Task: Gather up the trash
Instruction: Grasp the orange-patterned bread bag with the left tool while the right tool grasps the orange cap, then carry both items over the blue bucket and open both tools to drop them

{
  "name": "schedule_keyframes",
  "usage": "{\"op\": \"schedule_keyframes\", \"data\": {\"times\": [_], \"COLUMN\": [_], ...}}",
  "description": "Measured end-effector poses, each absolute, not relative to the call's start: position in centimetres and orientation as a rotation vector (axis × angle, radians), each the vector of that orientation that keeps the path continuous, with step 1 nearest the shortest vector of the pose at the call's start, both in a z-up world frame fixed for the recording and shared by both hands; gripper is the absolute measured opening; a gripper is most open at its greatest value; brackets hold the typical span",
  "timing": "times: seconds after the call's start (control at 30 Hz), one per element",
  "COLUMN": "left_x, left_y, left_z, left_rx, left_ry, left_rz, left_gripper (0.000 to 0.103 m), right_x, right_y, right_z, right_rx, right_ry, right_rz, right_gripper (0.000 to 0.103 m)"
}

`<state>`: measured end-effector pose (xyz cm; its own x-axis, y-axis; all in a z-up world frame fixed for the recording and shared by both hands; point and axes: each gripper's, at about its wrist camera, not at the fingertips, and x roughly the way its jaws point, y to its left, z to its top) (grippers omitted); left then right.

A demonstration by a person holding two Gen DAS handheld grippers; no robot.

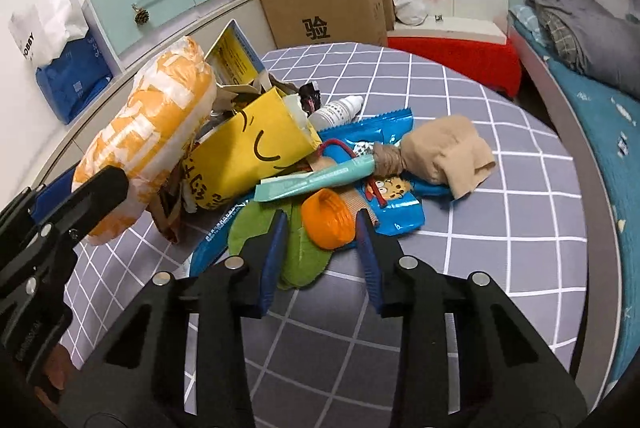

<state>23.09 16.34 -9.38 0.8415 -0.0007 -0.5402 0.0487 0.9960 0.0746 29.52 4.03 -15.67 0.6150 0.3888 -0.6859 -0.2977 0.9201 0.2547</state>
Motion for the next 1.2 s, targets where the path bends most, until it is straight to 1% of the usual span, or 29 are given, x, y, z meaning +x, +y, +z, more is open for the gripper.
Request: {"op": "schedule_keyframes", "data": {"times": [0.03,0.07,0.23,0.4,0.53,0.7,0.87,0.97,1.03,1.13,1.2], "left_x": [23.1,23.1,23.0,22.3,21.9,22.0,22.0,22.4,23.1,24.8,25.8], "left_y": [16.4,16.2,15.8,13.3,9.8,2.3,-7.4,-12.2,-14.4,-18.1,-19.1], "left_z": [-9.4,-9.4,-9.0,-8.0,-7.2,-7.2,-9.2,-11.3,-12.6,-15.9,-17.8], "left_rx": [0.085,0.084,0.082,0.089,0.099,0.128,0.166,0.178,0.182,0.236,0.262], "left_ry": [0.569,0.570,0.557,0.528,0.516,0.538,0.570,0.585,0.605,0.640,0.664], "left_rz": [-0.027,-0.025,-0.036,-0.081,-0.165,-0.314,-0.473,-0.500,-0.507,-0.486,-0.457], "left_gripper": [0.035,0.035,0.035,0.035,0.035,0.035,0.035,0.035,0.035,0.035,0.035], "right_x": [29.6,29.5,28.6,26.9,24.6,21.3,19.6,19.7,20.4,22.0,23.8], "right_y": [3.9,3.9,3.1,0.0,-4.3,-12.3,-20.0,-24.4,-26.1,-28.4,-29.3], "right_z": [-15.6,-15.6,-15.0,-13.8,-12.5,-12.8,-15.2,-18.0,-19.6,-22.7,-25.0], "right_rx": [0.124,0.122,0.151,0.221,0.267,0.334,0.382,0.434,0.462,0.504,0.536], "right_ry": [0.815,0.812,0.765,0.714,0.650,0.594,0.618,0.666,0.690,0.735,0.757], "right_rz": [0.401,0.400,0.423,0.433,0.380,0.245,0.090,0.023,0.008,-0.010,-0.010], "right_gripper": [0.035,0.029,0.028,0.028,0.028,0.028,0.028,0.028,0.028,0.028,0.028]}}
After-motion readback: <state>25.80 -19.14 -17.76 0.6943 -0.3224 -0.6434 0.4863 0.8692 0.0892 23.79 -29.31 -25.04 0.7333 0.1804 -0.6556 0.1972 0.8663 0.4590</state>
